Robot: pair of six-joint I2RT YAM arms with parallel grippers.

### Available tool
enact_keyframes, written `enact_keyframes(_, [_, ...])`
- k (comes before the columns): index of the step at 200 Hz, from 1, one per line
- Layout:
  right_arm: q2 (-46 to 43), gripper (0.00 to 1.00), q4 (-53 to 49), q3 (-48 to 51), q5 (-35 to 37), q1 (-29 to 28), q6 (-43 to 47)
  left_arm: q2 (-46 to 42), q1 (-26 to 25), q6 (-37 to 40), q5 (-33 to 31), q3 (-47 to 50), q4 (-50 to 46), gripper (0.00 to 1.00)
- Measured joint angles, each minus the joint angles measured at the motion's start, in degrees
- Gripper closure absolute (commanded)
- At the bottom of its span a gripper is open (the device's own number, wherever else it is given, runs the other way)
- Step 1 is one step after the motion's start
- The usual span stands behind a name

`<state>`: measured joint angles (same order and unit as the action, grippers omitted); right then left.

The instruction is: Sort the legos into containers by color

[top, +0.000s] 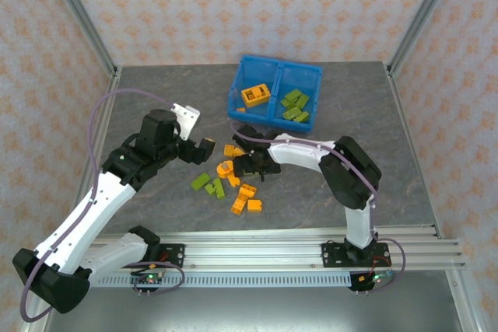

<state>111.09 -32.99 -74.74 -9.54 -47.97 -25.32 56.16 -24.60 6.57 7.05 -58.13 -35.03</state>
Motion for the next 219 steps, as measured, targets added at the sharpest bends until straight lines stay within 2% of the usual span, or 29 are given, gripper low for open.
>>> enact_keyframes(21, [1.3,0.09,-0.7,-1.4,0.3,0.0,-0.6,0.0,0.0,0.1,0.0,0.2,0.0,0.00])
enact_keyframes(68, [2.1,0.35,-3.4,-2.4,3.1,0.1,-1.9,0.0,0.0,0.6,0.0,0.2,0.0,0.00])
enact_keyframes(83, [1.9,0.39,-3.6,-2.4,3.8,0.0,-2.6,0.0,0.0,0.7,0.0,0.2,0.0,0.00])
enact_keyframes(112, [-0.7,0.41,-3.3,-0.6,5.6,0.0,-3.2,-0.2,0.0,1.0,0.9,0.3,0.1,0.00])
enact_keyframes(139, [-9.2,0.41,-4.3,0.7,9.4,1.0,-3.0,-2.1,0.0,1.5,5.0,2.1,1.6,0.00])
enact_keyframes(172, [-19.3,0.40,-4.1,-2.6,15.2,8.2,-0.3,-5.0,0.0,3.3,8.3,4.6,4.1,0.00])
enact_keyframes(195, [-18.2,0.40,-3.5,-9.4,17.3,14.9,2.4,-6.9,0.0,5.9,9.3,6.7,6.0,0.00])
enact_keyframes(219, [-10.4,0.40,-3.2,-19.6,17.3,21.2,4.6,-9.9,0.0,8.5,8.6,10.2,7.5,0.00])
